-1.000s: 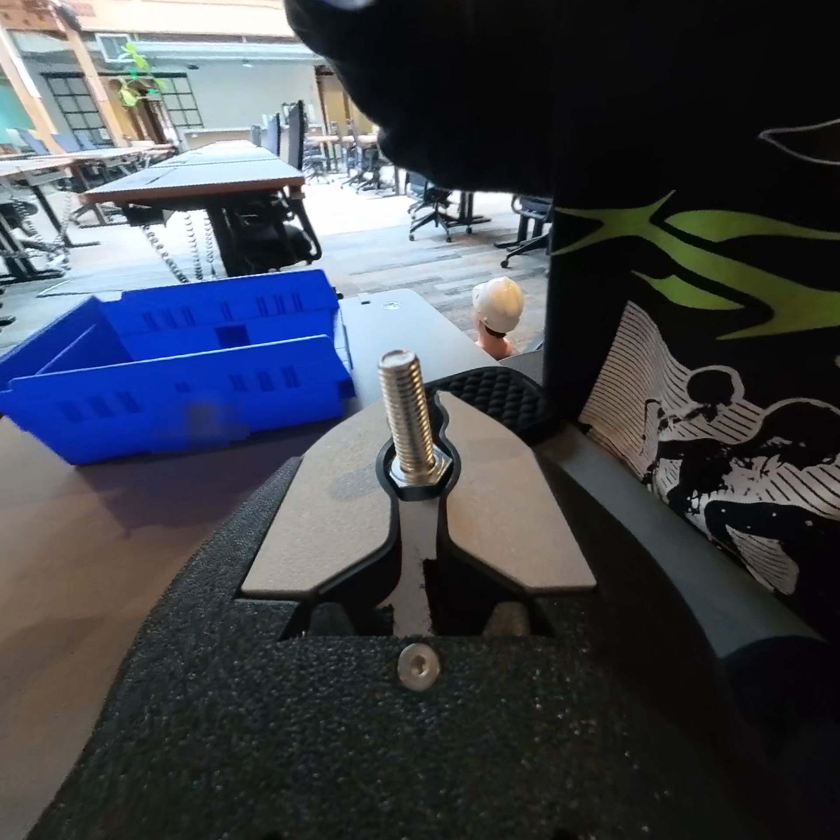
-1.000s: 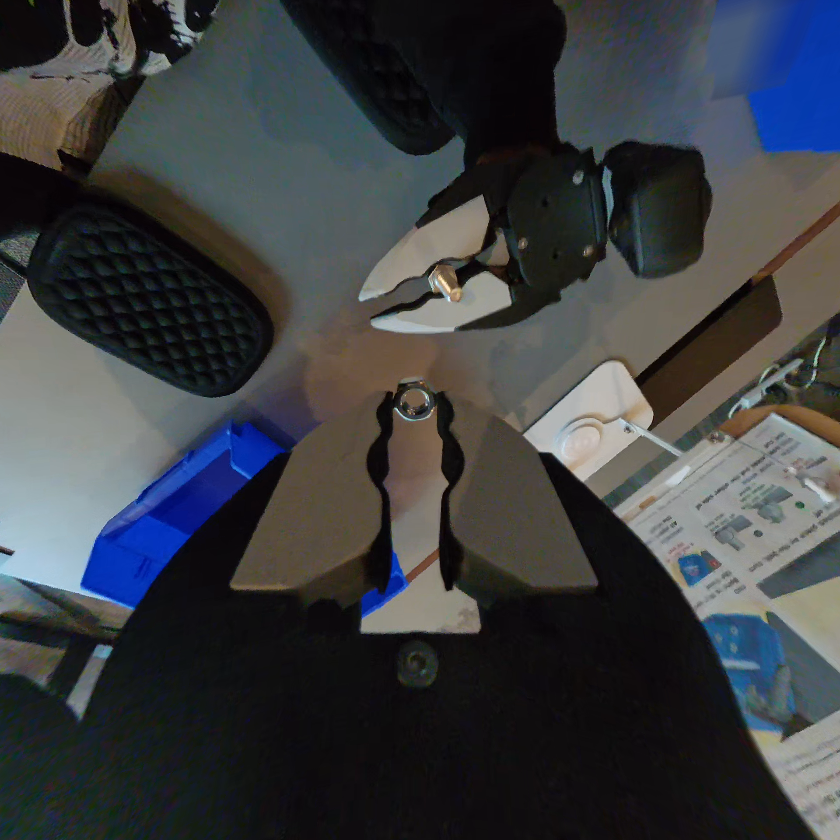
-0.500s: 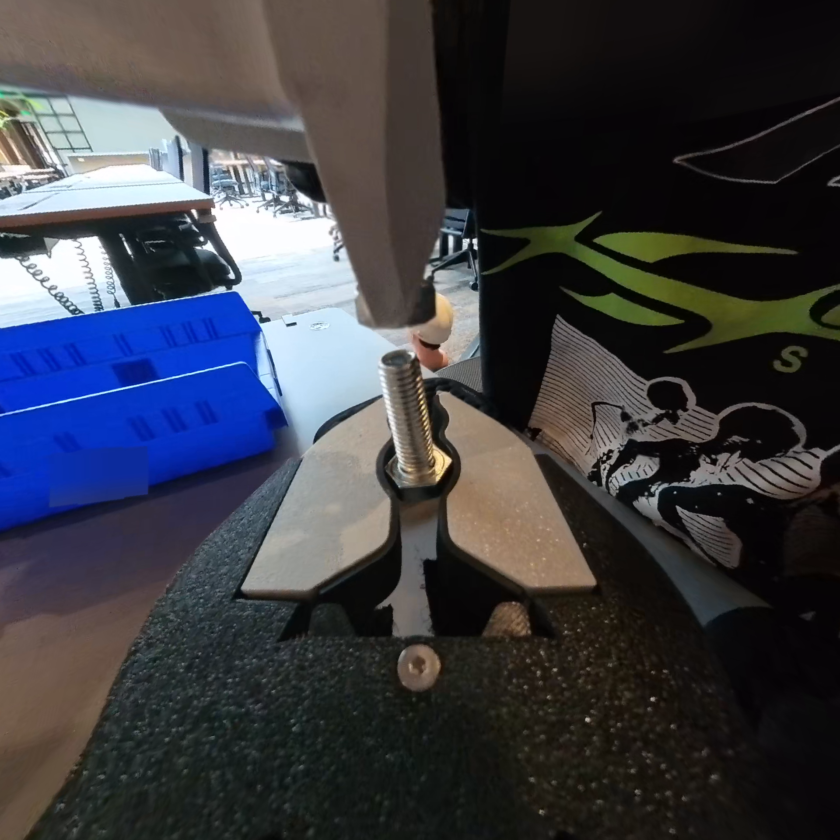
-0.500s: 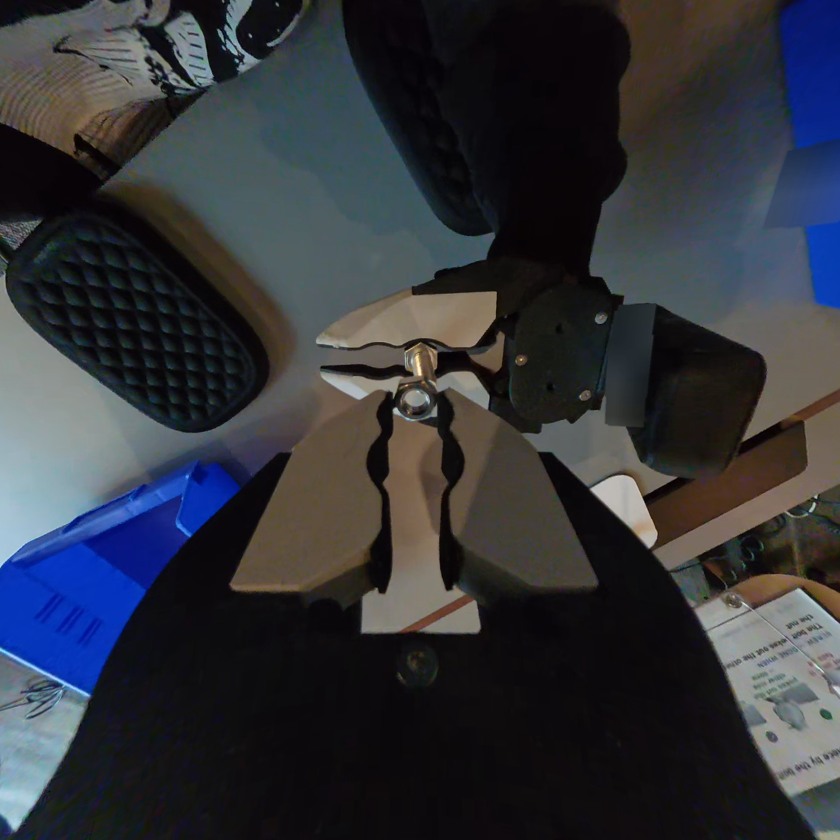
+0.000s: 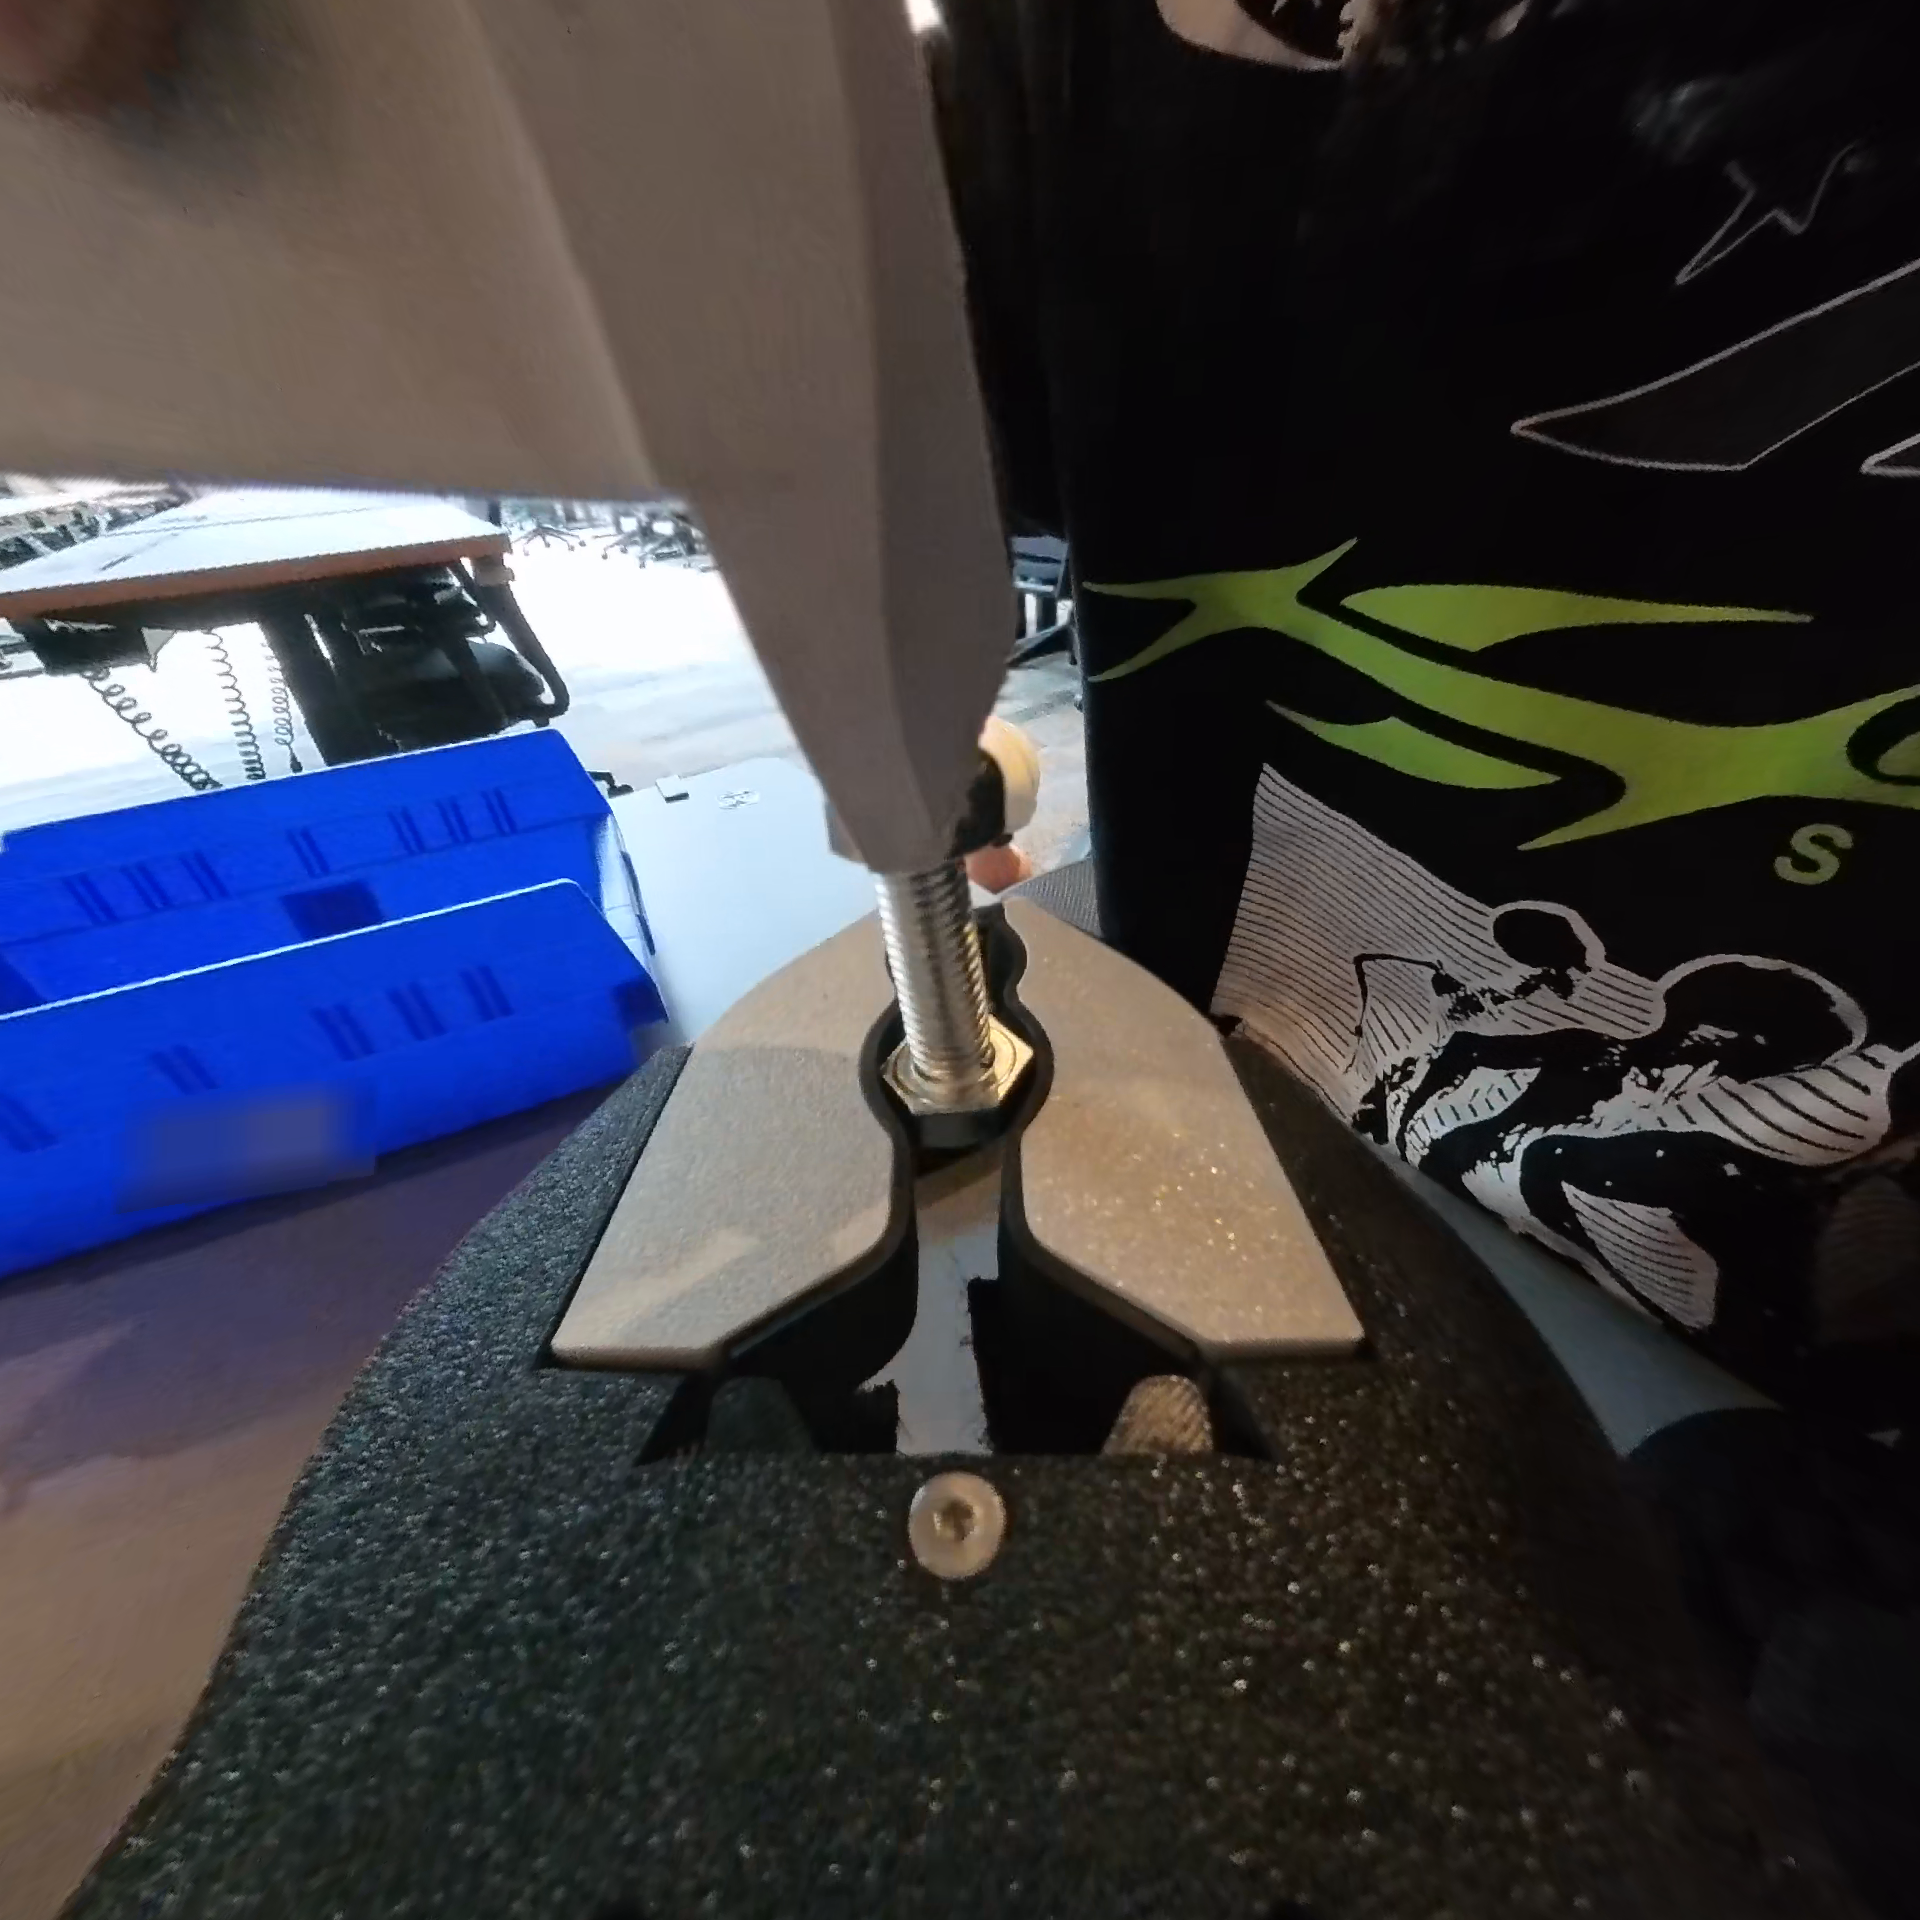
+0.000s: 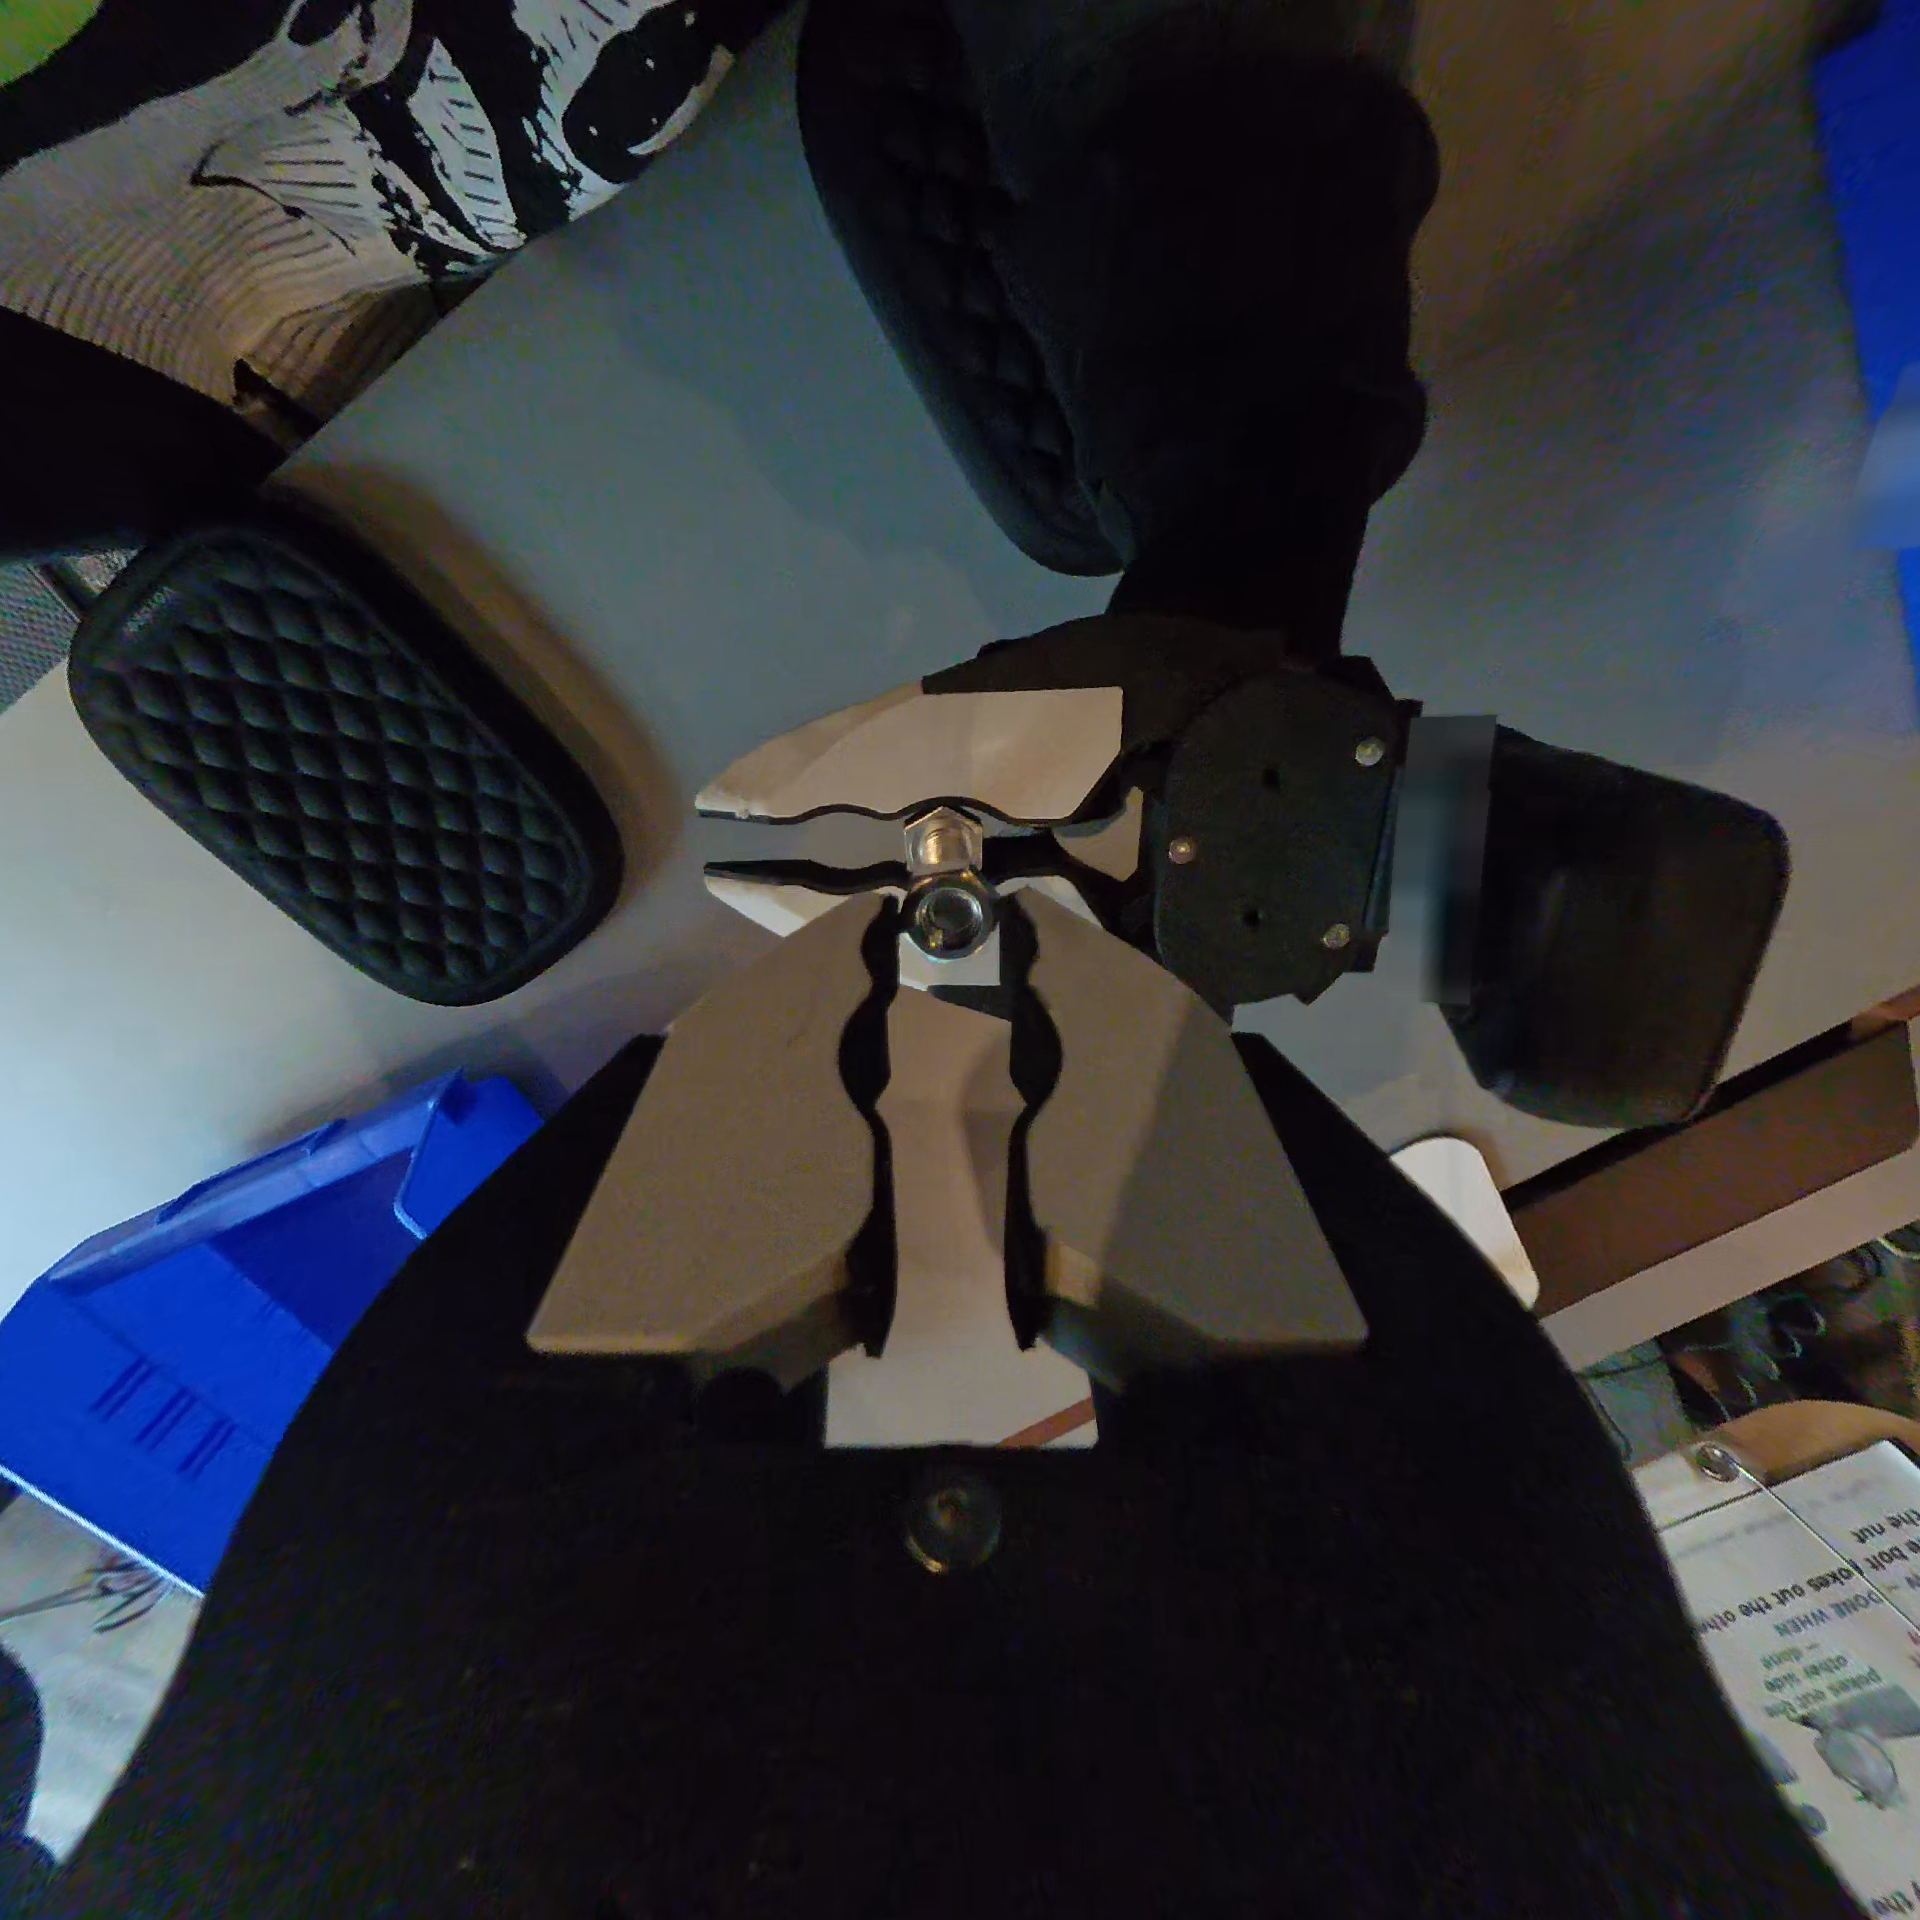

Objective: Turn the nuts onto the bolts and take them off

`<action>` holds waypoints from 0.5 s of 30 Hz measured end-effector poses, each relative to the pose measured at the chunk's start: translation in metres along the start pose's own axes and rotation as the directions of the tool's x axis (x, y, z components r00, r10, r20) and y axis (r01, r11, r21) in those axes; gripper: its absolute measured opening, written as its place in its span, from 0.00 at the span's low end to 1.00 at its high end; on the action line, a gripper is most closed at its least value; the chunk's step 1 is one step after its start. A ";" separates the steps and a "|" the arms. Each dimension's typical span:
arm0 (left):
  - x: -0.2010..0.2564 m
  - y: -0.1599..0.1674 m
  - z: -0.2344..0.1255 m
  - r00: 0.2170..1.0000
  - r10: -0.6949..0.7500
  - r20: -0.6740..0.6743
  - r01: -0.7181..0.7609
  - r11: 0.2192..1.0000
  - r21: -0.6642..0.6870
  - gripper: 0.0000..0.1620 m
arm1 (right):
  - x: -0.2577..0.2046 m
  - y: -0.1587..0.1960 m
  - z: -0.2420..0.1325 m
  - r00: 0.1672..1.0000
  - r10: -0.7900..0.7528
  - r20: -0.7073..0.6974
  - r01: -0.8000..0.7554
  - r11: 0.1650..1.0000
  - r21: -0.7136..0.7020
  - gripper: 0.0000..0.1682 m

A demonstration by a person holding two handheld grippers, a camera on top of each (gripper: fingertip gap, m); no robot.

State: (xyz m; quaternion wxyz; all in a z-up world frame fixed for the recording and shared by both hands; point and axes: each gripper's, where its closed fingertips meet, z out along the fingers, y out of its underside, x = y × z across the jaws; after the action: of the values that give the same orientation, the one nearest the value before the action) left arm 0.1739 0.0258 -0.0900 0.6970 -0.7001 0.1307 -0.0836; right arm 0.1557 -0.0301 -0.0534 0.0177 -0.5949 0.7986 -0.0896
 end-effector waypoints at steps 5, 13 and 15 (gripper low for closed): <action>-0.016 0.004 -0.002 0.992 0.015 0.125 -0.008 0.999 -0.054 0.07 | 0.002 0.009 0.000 0.995 0.095 0.010 -0.094 0.994 -0.050 0.11; -0.043 0.006 -0.009 0.947 0.017 0.321 0.007 0.997 -0.073 0.07 | 0.003 0.025 -0.003 0.948 0.317 -0.006 -0.315 0.943 -0.109 0.11; -0.046 0.004 -0.010 0.941 0.016 0.339 0.002 0.999 -0.052 0.07 | 0.004 0.026 -0.004 0.937 0.348 -0.024 -0.349 0.933 -0.089 0.11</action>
State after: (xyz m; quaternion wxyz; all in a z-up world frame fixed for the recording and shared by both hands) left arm 0.1270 0.0300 -0.0910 0.6911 -0.7213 0.0133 0.0444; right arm 0.1291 -0.0264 -0.0534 0.0026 -0.4436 0.8948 -0.0505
